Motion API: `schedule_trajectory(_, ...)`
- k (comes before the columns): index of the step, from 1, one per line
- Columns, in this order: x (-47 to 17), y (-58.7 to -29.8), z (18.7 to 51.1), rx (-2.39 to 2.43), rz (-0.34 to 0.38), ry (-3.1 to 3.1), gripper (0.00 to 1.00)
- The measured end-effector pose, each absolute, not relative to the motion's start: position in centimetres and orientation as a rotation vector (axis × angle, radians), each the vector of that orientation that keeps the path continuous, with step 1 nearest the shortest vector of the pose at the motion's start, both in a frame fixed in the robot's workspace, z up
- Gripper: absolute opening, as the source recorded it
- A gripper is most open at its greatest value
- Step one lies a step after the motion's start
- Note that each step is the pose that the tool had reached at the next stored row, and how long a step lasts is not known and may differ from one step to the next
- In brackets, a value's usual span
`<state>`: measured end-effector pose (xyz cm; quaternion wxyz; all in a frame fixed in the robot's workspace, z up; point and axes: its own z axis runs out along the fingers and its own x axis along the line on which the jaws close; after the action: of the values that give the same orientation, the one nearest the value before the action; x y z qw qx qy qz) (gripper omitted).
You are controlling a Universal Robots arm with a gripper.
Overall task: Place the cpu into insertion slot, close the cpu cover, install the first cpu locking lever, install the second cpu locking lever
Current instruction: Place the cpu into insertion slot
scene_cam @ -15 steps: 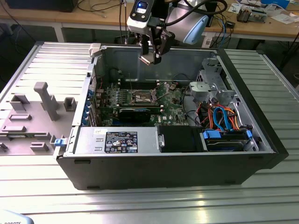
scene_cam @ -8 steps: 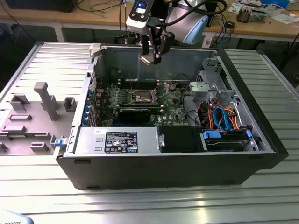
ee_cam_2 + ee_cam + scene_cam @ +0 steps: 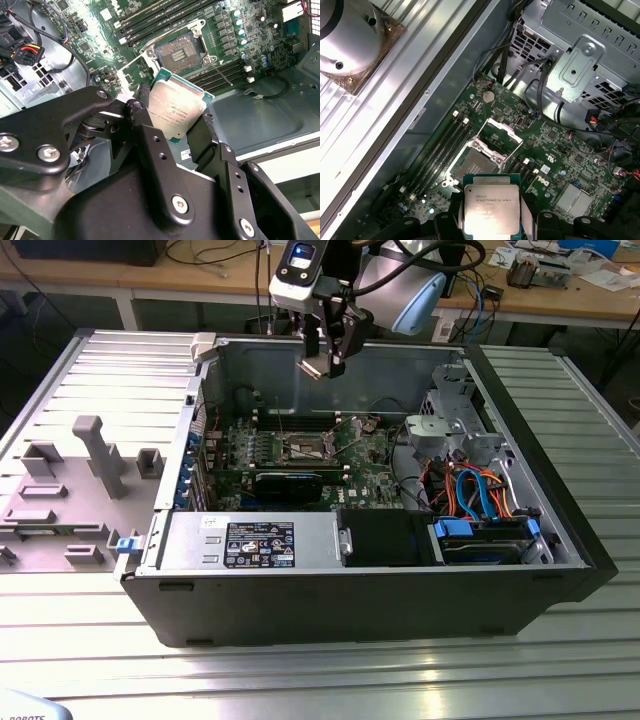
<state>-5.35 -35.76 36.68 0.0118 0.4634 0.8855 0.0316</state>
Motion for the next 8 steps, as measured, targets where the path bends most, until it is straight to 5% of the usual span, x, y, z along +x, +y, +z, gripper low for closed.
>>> schedule_trajectory(8,-5.35,-35.76,36.68,1.445,0.099,2.761,0.54)
